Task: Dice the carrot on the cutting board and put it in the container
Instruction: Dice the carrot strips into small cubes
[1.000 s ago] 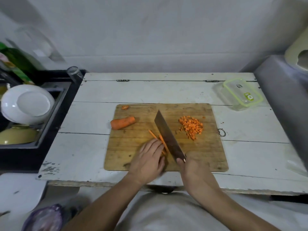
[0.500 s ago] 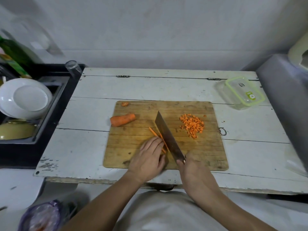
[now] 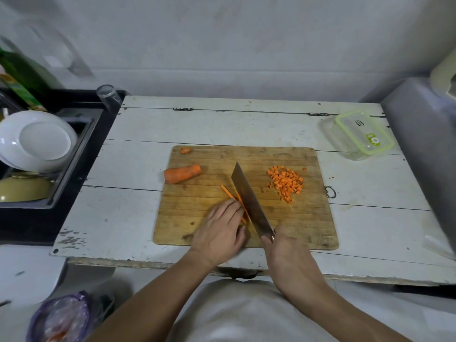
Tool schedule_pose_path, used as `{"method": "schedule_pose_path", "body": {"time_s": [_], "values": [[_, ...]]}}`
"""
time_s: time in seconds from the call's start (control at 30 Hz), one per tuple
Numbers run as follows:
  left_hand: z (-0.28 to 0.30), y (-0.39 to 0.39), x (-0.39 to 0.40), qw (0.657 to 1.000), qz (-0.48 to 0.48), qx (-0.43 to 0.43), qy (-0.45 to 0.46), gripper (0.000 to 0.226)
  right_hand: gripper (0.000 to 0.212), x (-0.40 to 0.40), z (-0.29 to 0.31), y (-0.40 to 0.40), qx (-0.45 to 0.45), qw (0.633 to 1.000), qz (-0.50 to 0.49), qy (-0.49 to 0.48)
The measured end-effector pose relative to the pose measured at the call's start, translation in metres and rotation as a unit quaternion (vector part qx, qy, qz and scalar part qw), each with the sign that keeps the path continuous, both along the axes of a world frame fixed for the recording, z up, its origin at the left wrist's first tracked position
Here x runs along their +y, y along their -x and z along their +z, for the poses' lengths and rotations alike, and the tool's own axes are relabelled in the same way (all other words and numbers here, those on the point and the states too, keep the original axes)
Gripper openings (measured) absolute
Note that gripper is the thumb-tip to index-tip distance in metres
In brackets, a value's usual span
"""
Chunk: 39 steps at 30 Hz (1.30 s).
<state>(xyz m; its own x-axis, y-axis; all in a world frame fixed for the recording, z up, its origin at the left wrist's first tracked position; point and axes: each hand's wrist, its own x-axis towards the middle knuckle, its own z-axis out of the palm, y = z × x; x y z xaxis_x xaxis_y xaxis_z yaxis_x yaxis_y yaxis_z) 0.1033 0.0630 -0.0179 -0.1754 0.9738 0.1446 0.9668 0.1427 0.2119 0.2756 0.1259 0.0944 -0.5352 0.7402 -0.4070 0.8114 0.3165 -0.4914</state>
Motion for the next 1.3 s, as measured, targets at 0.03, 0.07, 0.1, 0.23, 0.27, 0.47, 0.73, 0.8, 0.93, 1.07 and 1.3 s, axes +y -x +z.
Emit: {"method": "schedule_pose_path", "body": {"time_s": [0.03,0.07,0.1,0.23,0.27,0.47,0.73,0.8,0.93,1.07,1.3], "values": [[0.000,0.000,0.000,1.000,0.000,0.000,0.002,0.048,0.021,0.000,-0.001,0.000,0.002,1.000,0.002,0.003],[0.001,0.000,0.001,1.000,-0.001,0.002,0.005,0.048,0.021,0.000,-0.001,0.000,0.002,1.000,0.003,0.008],[0.001,0.000,0.001,1.000,-0.002,0.004,0.006,0.048,0.021,0.000,-0.002,0.000,-0.001,1.000,0.003,0.011],[0.002,0.000,0.000,1.000,-0.006,0.003,0.014,0.048,0.021,-0.002,-0.003,0.002,-0.020,0.999,0.021,-0.015],[0.002,0.000,0.001,1.000,-0.007,0.002,0.018,0.048,0.021,-0.002,-0.004,0.002,-0.024,0.999,0.025,-0.021],[0.006,0.000,0.003,1.000,-0.018,0.005,0.015,0.043,0.021,-0.002,-0.007,0.002,-0.046,0.997,0.043,-0.048],[0.002,0.002,0.006,1.000,-0.018,-0.011,0.010,0.044,0.021,0.004,-0.017,0.009,-0.063,0.996,0.044,-0.038],[0.002,0.004,0.006,1.000,-0.019,-0.013,0.009,0.045,0.014,0.007,-0.020,0.017,-0.080,0.994,0.053,-0.053],[0.002,0.003,0.006,1.000,-0.018,-0.023,0.008,0.042,0.018,0.014,-0.025,0.042,-0.100,0.990,0.068,-0.071],[0.004,0.002,0.006,0.999,-0.012,-0.033,0.013,0.042,0.021,0.023,-0.027,0.048,-0.050,0.998,0.007,-0.024],[0.014,0.006,-0.001,0.993,0.010,-0.120,-0.014,0.042,0.027,0.051,-0.024,-0.003,0.076,0.994,-0.050,0.066]]}}
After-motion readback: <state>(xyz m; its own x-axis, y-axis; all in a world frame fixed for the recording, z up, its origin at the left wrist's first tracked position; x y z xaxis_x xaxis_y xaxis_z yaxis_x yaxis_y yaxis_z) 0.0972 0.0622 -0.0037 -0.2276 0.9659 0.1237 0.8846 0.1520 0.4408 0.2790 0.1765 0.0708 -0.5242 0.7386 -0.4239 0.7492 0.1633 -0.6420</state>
